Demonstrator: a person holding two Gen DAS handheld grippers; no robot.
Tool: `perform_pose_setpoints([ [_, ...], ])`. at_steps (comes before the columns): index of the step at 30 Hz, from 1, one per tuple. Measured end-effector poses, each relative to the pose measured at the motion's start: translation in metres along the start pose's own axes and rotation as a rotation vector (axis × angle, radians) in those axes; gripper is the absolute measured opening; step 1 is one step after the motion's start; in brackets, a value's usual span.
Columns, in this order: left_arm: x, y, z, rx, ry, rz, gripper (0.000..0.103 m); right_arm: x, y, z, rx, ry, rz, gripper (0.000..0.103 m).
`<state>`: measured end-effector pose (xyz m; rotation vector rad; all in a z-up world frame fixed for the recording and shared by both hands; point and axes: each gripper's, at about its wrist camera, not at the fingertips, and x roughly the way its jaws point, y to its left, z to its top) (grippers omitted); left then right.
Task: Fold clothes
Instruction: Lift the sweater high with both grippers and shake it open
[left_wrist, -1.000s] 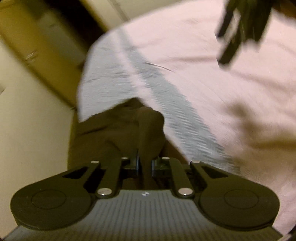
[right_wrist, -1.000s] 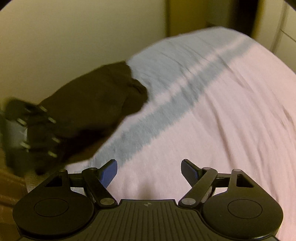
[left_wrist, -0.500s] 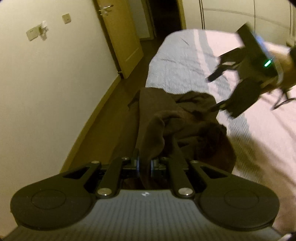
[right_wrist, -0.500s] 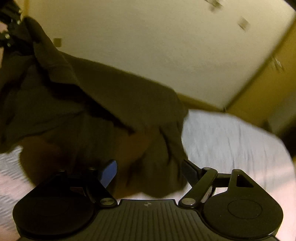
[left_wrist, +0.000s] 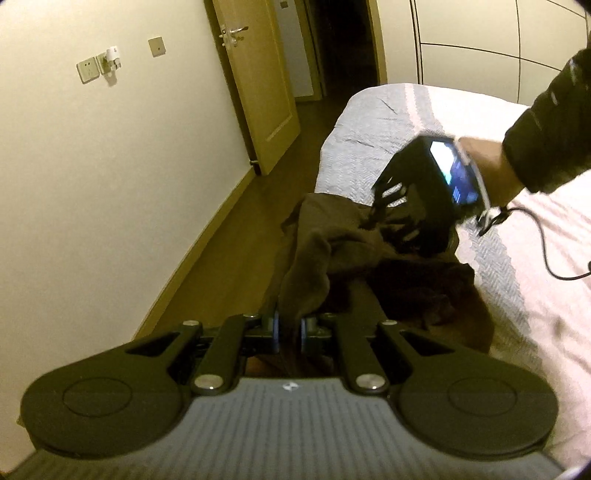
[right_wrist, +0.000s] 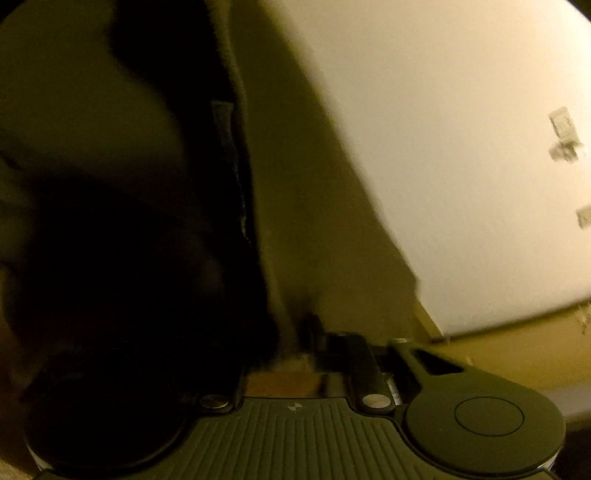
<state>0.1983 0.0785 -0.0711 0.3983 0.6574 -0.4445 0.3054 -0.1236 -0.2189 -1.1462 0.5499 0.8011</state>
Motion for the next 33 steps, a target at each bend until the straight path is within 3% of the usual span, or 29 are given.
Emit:
perform_pose_setpoints([
  [6,-0.023,-0.01,0.036,0.034,-0.143,-0.028,0.008,-0.083,-0.057,-0.037,0.222,-0.017,-0.182,0.005],
  [10,-0.054,-0.037,0.081,0.096,-0.285,-0.068,0.007,-0.169,-0.075,-0.075,0.314,-0.044,-0.294,0.004],
  [14,-0.1,-0.088,0.114,0.169,-0.418,-0.121,0.007,-0.27,-0.071,-0.127,0.444,-0.031,-0.442,0.004],
  [17,-0.14,-0.137,0.134,0.215,-0.505,-0.16,0.007,-0.356,-0.045,-0.182,0.534,-0.007,-0.549,0.004],
  [20,-0.184,-0.198,0.142,0.269,-0.58,-0.188,0.007,-0.449,-0.004,-0.209,0.568,0.008,-0.62,0.004],
  [23,-0.229,-0.271,0.145,0.283,-0.585,-0.198,0.007,-0.535,0.047,-0.244,0.603,0.016,-0.674,0.004],
  [27,-0.282,-0.353,0.149,0.285,-0.6,-0.287,0.007,-0.643,0.104,-0.293,0.668,0.055,-0.735,0.004],
  [33,-0.327,-0.422,0.162,0.324,-0.658,-0.498,0.007,-0.778,0.161,-0.296,0.753,0.172,-0.887,0.004],
])
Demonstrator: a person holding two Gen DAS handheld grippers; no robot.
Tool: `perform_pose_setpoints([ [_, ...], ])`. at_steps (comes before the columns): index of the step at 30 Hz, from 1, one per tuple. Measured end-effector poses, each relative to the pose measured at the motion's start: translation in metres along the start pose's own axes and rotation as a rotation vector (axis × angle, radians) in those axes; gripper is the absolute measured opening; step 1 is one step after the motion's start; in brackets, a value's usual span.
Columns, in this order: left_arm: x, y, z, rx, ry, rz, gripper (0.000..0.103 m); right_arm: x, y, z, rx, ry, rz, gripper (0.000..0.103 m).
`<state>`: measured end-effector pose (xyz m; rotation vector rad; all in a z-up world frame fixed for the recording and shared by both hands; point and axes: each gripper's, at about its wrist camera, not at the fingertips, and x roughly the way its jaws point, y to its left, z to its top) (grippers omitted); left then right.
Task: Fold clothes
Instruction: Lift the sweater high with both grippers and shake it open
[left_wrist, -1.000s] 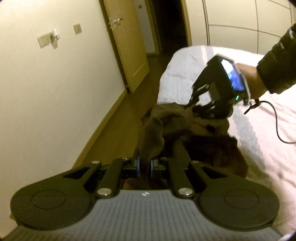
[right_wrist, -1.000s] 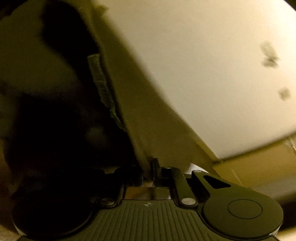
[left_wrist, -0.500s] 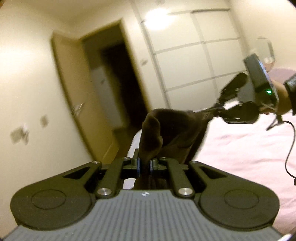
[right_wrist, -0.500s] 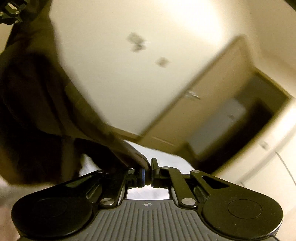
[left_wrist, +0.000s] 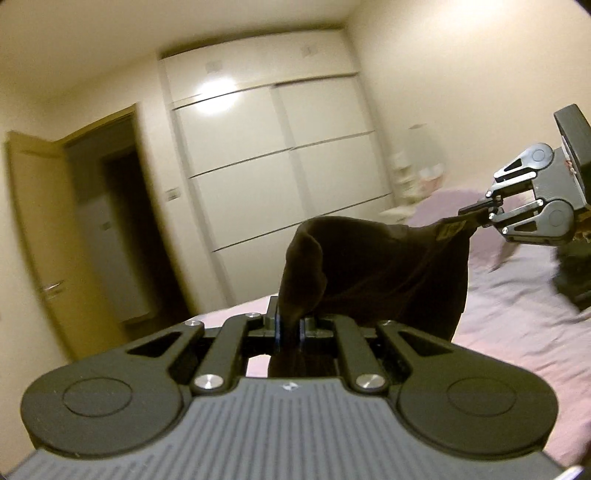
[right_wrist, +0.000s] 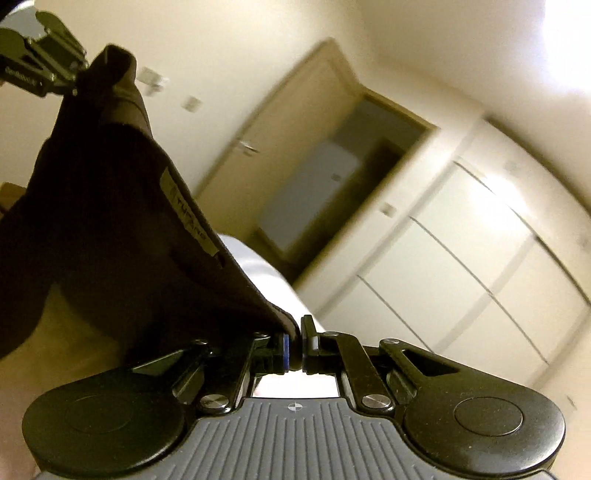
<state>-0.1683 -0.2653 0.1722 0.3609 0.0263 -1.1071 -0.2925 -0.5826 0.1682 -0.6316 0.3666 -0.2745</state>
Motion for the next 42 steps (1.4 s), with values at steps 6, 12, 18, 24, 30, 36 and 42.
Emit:
perform_pose_setpoints([
  [6,-0.012,-0.022,0.021,-0.011,-0.115,-0.213,0.007,-0.096,0.002,0.043,0.048,0.077,-0.216,0.004],
  [12,-0.044,-0.014,0.05,0.029,-0.283,-0.361,0.007,-0.182,0.022,0.12,0.028,0.089,-0.452,0.004],
  [18,-0.044,-0.007,0.1,0.047,-0.408,-0.423,0.007,-0.222,0.009,0.166,-0.016,0.016,-0.649,0.004],
  [24,0.02,-0.011,0.124,0.046,-0.361,-0.411,0.007,-0.165,-0.042,0.145,-0.056,0.027,-0.653,0.004],
  [30,0.156,-0.048,0.1,0.022,-0.125,-0.354,0.008,-0.047,-0.103,-0.01,0.009,0.144,-0.428,0.004],
  [36,0.366,-0.108,0.037,-0.038,0.195,-0.258,0.01,0.119,-0.161,-0.18,0.118,0.261,-0.17,0.004],
  [42,0.477,-0.121,-0.094,-0.095,0.579,-0.121,0.021,0.248,-0.16,-0.313,0.237,0.491,-0.011,0.062],
])
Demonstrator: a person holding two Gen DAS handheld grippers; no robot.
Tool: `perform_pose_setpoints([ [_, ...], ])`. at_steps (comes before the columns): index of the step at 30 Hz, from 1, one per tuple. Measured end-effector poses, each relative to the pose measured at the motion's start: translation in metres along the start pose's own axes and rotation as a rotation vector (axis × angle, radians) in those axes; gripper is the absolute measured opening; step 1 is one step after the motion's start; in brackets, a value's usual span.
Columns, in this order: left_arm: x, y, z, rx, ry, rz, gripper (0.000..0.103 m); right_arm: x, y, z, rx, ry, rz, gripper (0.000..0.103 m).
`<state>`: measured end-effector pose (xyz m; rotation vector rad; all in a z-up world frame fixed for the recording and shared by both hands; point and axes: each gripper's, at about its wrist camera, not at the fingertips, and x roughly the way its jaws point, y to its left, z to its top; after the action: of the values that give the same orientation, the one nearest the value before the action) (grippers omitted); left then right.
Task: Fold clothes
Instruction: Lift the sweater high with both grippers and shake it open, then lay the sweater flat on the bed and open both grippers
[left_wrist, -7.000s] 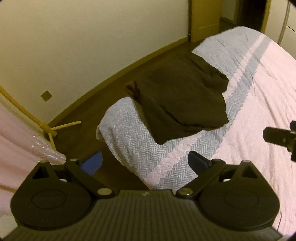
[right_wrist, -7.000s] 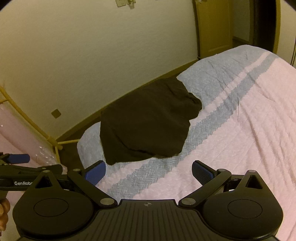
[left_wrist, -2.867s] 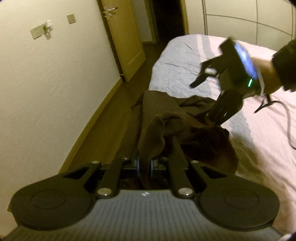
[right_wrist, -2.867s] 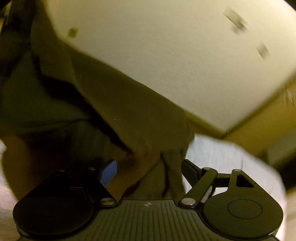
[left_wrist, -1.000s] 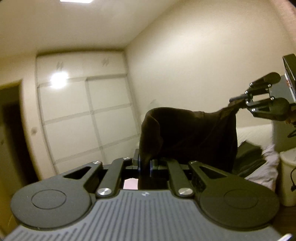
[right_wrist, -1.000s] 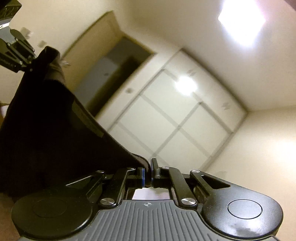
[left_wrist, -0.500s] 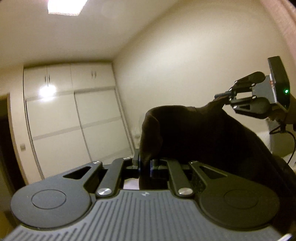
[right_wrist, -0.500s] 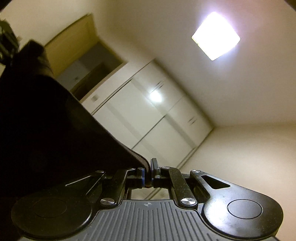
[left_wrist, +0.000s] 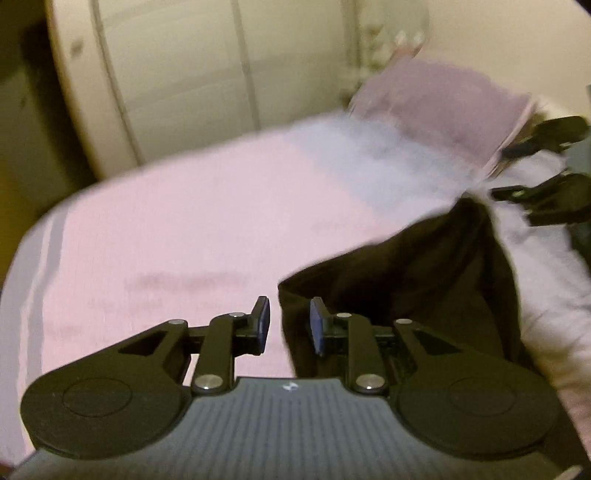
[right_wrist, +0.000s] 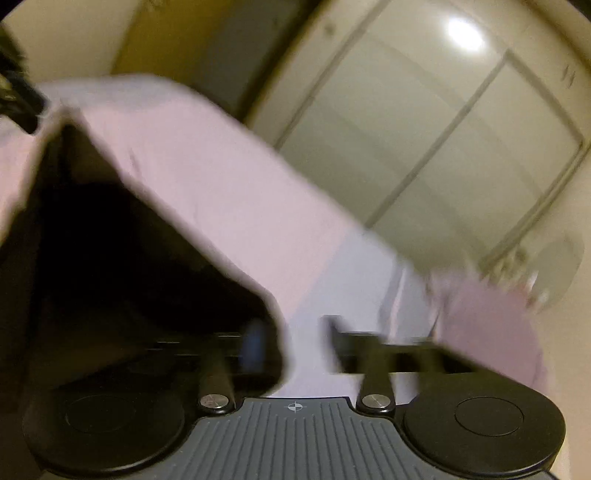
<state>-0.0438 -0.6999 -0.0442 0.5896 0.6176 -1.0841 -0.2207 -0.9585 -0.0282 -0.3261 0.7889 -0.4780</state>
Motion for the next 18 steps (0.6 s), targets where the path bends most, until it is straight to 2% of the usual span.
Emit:
perform_pose_setpoints([
  [2,0.016,0.007,-0.024,-0.038,0.08,0.016,0.022,0.01,0.002,-0.028,0.095,0.04,0.072,0.062],
  [5,0.03,0.015,-0.054,-0.088,0.173,-0.006,0.033,-0.005,0.019,-0.085,0.243,0.159,0.174,0.063],
  [8,0.037,0.005,-0.087,-0.116,0.251,-0.052,0.048,-0.019,0.025,-0.103,0.441,0.3,0.266,0.063],
  [10,0.04,-0.007,-0.105,-0.127,0.295,-0.094,0.052,-0.036,0.037,-0.128,0.547,0.37,0.287,0.063],
  [14,0.052,-0.028,-0.133,-0.143,0.369,-0.215,0.055,-0.079,0.068,-0.147,0.647,0.451,0.309,0.063],
  [16,0.065,-0.051,-0.158,-0.103,0.402,-0.283,0.059,-0.092,0.087,-0.156,0.676,0.478,0.287,0.063],
  [18,0.082,-0.064,-0.167,-0.077,0.443,-0.319,0.058,-0.103,0.107,-0.165,0.702,0.503,0.257,0.063],
])
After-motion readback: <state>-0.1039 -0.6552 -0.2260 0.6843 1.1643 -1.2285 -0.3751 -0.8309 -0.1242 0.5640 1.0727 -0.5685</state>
